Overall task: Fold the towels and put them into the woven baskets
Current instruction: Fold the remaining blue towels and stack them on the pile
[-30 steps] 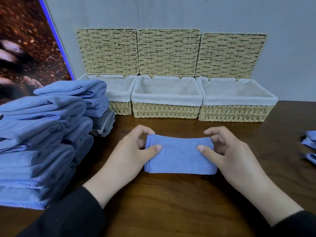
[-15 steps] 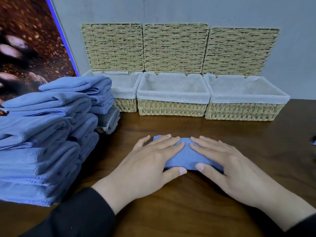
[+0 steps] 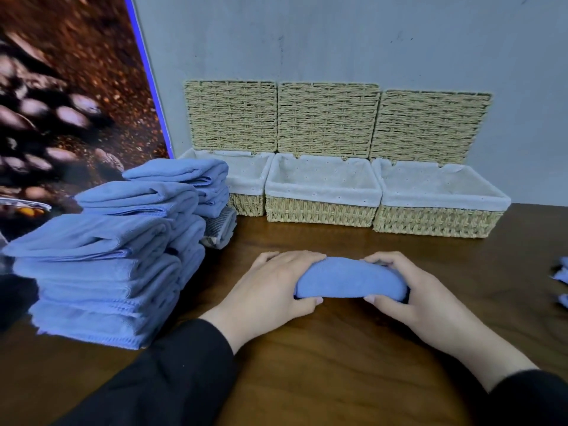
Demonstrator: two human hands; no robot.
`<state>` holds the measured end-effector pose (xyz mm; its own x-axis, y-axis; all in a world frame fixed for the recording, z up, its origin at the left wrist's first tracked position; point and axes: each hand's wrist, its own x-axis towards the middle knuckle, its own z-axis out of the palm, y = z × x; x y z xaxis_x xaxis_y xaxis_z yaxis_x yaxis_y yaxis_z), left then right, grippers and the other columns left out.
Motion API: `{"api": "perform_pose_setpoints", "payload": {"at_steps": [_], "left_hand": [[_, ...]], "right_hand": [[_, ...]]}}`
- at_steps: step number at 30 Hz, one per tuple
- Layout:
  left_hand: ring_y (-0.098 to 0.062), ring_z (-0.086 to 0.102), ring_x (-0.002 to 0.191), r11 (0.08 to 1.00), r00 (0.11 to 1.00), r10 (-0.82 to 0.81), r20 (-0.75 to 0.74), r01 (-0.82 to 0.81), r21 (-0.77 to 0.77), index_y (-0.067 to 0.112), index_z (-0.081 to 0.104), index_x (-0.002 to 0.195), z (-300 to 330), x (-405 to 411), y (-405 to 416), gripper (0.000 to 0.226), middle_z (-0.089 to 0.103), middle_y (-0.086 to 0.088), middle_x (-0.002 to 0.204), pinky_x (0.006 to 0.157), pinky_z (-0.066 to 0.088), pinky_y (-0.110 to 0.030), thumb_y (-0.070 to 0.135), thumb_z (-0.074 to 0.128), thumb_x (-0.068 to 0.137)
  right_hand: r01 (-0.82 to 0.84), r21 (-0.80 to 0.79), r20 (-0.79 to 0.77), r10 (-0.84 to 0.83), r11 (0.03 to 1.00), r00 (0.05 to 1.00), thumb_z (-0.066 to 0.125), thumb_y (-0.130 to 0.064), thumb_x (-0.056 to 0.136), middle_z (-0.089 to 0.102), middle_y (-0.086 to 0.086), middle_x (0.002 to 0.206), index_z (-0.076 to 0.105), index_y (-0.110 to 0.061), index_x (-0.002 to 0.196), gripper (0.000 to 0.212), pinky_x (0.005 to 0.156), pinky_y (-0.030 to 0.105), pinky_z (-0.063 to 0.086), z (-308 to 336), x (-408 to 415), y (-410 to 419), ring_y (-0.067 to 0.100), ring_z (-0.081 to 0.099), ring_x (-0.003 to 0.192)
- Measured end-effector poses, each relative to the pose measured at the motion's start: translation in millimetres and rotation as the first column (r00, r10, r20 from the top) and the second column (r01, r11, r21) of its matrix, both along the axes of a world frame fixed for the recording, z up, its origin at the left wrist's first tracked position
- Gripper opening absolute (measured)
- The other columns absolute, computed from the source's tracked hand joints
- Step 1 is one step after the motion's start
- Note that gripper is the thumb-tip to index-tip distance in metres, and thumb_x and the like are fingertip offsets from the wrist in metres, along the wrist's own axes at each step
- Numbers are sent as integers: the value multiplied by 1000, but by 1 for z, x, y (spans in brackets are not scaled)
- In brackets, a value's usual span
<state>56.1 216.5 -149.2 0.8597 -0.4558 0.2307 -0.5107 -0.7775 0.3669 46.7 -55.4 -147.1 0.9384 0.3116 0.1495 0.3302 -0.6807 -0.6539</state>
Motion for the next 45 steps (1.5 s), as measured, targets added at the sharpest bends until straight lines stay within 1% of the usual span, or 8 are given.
{"api": "perform_pose_setpoints", "payload": {"at_steps": [6,13,19,24,29,33,37,45], "left_hand": [[-1,68,96,807,951,58,-303,-224,-546,32,63,108,7,-5,7,24,73,15,103,88,56,-29,37,76,88],[0,70,95,559,902,168,-399,-420,-714,29,58,130,10,-4,13,37,73,13,109,82,58,-22,37,67,95],[-8,57,95,728,839,539,-70,-506,-463,31,55,133,9,6,32,50,54,13,100,84,48,-29,57,57,90],[-6,31,143,979,966,199,163,-187,-84,39,58,134,9,12,35,48,42,15,151,120,18,-40,62,46,94],[-12,26,146,933,952,275,138,-299,202,43,46,147,7,13,29,56,31,11,162,116,20,-42,67,43,96],[-27,57,117,856,894,411,178,-445,261,35,67,127,6,12,28,59,61,-2,138,91,45,-51,69,37,88],[-19,28,149,891,932,328,157,-360,275,22,41,153,1,13,26,69,32,-2,163,118,26,-48,61,38,97],[-16,11,155,845,884,425,194,-465,263,18,30,158,-2,16,27,66,18,-2,168,122,10,-50,53,34,102]], "right_hand": [[166,343,-80,-147,924,986,71,-57,81,67,-17,111,48,-60,117,43,82,36,58,3,-6,19,7,69,93],[194,564,-257,-52,803,965,79,-24,87,65,-16,131,45,-45,141,67,102,40,53,-6,0,47,4,65,116],[239,519,-204,-152,821,967,72,-29,94,68,-21,124,50,-33,147,57,96,26,53,-4,29,73,-5,65,111],[278,191,102,-301,941,948,68,-35,96,59,-11,118,64,-24,133,39,84,21,47,-11,69,98,4,58,94],[277,247,165,-322,929,932,70,-36,94,65,-9,110,68,-28,111,19,76,17,43,-12,89,116,9,63,92],[103,240,94,-128,965,987,63,-34,99,60,-10,137,65,-25,131,34,107,27,45,-17,94,136,6,57,125],[-87,92,68,81,992,994,44,-29,108,35,-12,160,50,-22,149,42,116,10,15,-18,97,151,-2,26,148],[20,261,208,-77,965,975,52,-22,104,63,-20,121,68,-24,123,25,99,13,43,-15,100,147,-11,56,112]]}}
